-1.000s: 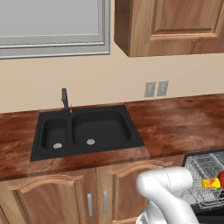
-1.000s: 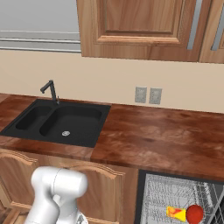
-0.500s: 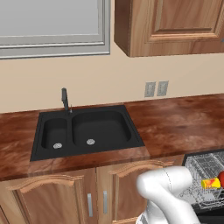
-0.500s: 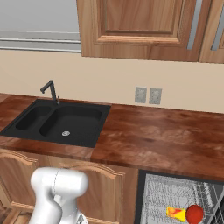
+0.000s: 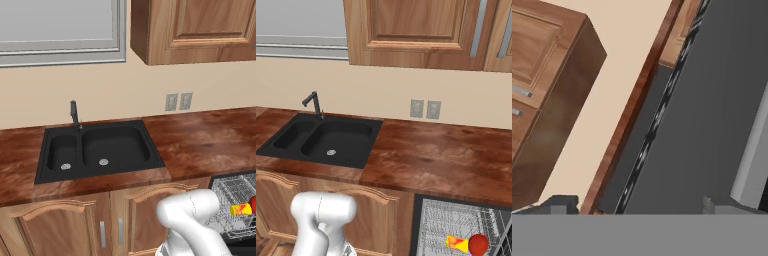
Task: Pick up the cup and bowl from the counter, place them in the dishwasher, and close the dishwasher door.
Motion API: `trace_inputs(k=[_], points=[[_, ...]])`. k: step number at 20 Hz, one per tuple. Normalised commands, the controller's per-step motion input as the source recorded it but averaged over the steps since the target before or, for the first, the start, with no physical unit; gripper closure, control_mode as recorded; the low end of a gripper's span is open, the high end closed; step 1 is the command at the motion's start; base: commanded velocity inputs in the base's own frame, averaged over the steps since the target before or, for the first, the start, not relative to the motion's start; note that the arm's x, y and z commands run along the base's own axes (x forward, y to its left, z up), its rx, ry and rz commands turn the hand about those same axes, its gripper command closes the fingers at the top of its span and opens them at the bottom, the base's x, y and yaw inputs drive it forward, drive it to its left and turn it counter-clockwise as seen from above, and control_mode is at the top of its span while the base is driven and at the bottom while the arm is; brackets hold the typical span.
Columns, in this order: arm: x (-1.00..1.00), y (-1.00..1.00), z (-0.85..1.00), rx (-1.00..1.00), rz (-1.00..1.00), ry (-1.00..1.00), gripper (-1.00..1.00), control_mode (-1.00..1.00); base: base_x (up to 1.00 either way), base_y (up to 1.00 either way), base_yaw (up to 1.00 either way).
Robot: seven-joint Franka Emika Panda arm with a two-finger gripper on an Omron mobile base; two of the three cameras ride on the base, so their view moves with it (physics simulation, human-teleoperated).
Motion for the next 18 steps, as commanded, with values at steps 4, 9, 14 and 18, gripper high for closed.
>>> trace_inputs(k=[4,9,14,18], points=[[0.01,-0.16,-0.49,-0.02,0.07,-0.09,-1.0,-1.0,0.0,0.0,0.0],[0.04,-0.2,-0.49,-0.06,0.06,-0.11,-1.0,-1.0,0.0,0.0,0.0],[0.01,-0.16,-0.66,-0.09,0.07,-0.1,-1.0,-1.0,0.0,0.0,0.0],[0.03,-0.07,-0.73,-0.12,0.07,-0.13,-1.0,-1.0,0.0,0.0,0.0]])
